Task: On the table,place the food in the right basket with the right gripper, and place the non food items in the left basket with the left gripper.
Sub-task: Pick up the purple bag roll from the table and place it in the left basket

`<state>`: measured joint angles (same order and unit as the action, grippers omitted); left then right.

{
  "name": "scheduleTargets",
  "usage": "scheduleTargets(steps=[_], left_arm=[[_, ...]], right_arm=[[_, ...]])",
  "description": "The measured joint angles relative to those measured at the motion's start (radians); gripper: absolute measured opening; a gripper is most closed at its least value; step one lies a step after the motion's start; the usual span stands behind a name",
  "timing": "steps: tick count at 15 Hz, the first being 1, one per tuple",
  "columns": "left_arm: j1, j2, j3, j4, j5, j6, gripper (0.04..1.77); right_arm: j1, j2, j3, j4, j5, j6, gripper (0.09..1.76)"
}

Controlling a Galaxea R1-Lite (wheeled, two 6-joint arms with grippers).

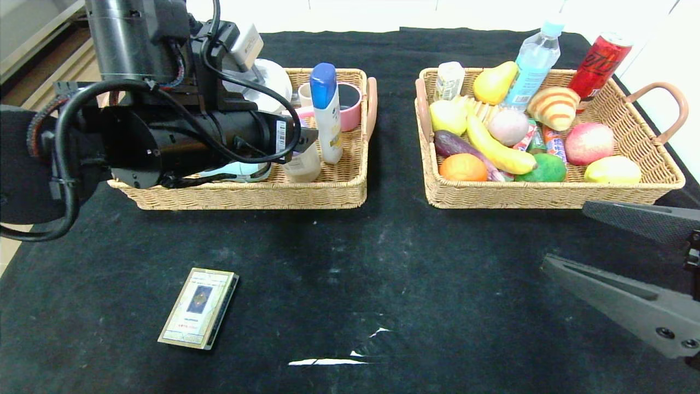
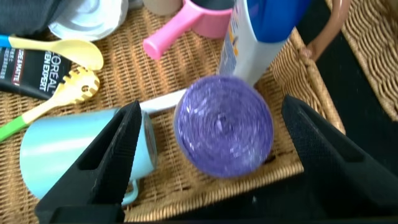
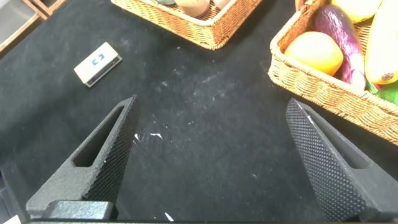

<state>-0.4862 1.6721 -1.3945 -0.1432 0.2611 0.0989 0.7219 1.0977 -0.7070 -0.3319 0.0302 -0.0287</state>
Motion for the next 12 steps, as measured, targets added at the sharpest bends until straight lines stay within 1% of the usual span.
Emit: scheduleTargets(steps=[2,5,9,12], left_arm=[[-0.001,-0.042,0.017,0.059,-0.001,0.0,1.66],[-0.004,-0.132,0.068,0.169,-0.001,-0.005,1.67],[-0.005,-0.274,0.174,0.316,-0.002,-0.01,1.69],[-0.005,-0.351,0.232,0.437,-0.003,-0.029,1.7]], right_arm=[[0.002,0.0,0.002,0.0,0.0,-0.001,1.71],[0.004,0.0,0.003,0.0,0.0,-0.001,1.71],[0.015,-0.001,0.008,0.0,0.0,-0.003,1.71],[0.02,0.0,0.009,0.0,0.0,-0.003,1.71]])
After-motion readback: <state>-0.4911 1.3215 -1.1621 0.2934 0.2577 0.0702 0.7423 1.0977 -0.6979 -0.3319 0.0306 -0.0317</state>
